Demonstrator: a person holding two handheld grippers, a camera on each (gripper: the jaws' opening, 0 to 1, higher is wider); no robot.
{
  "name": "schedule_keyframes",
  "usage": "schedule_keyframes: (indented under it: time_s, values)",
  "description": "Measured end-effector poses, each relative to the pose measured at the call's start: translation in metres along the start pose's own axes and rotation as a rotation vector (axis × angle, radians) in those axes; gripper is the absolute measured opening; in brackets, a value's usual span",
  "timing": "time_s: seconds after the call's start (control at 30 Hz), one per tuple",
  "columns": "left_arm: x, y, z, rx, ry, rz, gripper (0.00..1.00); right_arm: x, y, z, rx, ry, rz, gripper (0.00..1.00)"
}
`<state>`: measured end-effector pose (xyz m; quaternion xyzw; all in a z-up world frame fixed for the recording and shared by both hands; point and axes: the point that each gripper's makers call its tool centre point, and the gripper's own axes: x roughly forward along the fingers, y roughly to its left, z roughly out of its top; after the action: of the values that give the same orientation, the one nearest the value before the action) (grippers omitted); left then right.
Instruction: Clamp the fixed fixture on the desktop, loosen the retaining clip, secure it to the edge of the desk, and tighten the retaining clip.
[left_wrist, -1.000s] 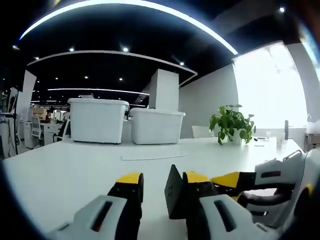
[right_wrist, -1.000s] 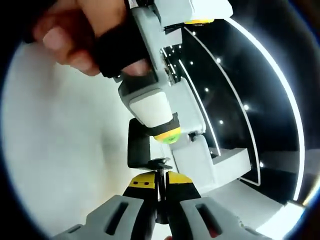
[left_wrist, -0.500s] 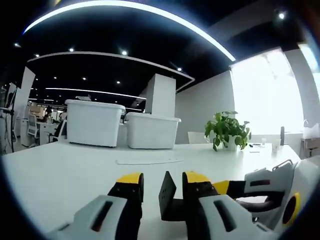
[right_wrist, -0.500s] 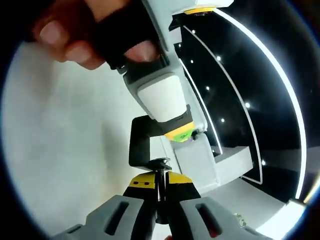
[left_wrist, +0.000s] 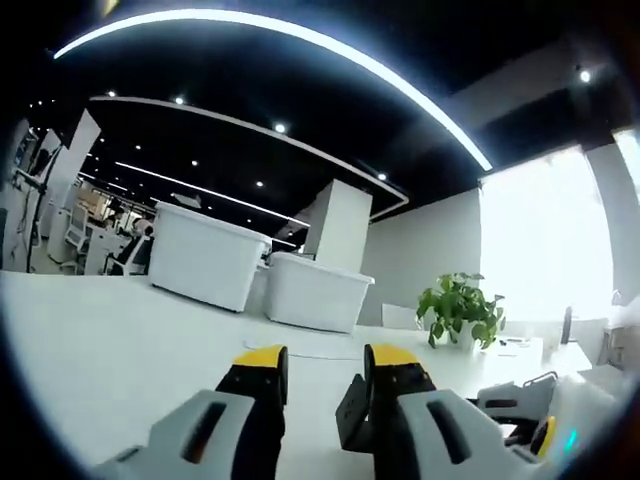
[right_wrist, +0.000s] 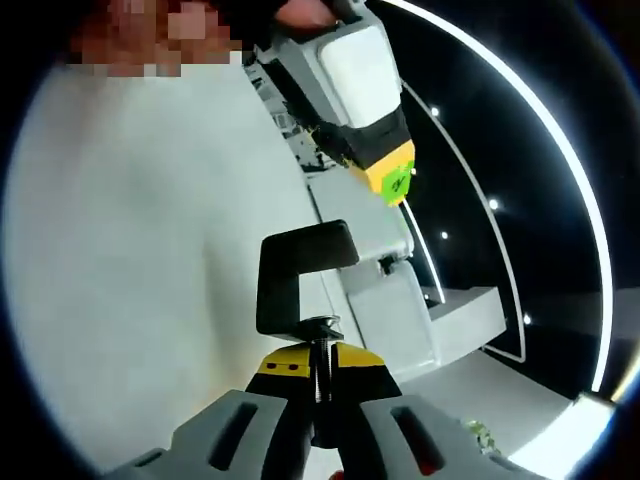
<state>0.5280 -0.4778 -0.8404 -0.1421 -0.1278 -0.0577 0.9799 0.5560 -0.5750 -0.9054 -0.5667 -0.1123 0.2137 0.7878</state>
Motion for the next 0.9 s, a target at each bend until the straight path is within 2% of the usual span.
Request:
schedule_keyframes:
  time_s: [0.13,0.2,0.33,0.57,0.63,0.73,0.8,0.9]
  values:
    - [-0.012,0.013,0.009,-0.021,-0.034,0.055,0.27,0.0,0.0,0.0,0.001,-0.003,-0.001,0.03]
    - [-0.015,0.028,0.009,-0.018,-0.031,0.108,0.24,-0.001,0.0,0.001,-0.001,-0.006,-0.002,0.03]
    - [-0.027,0.038,0.016,-0.035,-0.06,0.143,0.23,-0.005,-0.001,0.005,-0.006,-0.021,-0.009,0.03]
    - [-0.042,0.041,0.015,-0.037,-0.044,0.169,0.23,-0.017,-0.012,0.022,0.01,-0.099,-0.051,0.03]
    - [-0.053,0.049,0.019,-0.072,-0.056,0.198,0.23,-0.035,-0.017,0.027,0.041,-0.117,-0.054,0.03]
    - [-0.065,0.054,0.027,-0.063,-0.074,0.219,0.23,-0.065,-0.021,0.029,0.051,-0.141,-0.057,0.03]
    - [-0.075,0.047,0.032,-0.028,-0.081,0.208,0.23,-0.086,-0.025,0.032,0.07,-0.158,-0.055,0.03]
    - [-0.095,0.024,0.035,0.067,-0.067,0.138,0.22,-0.105,-0.036,0.038,0.12,-0.198,-0.062,0.03]
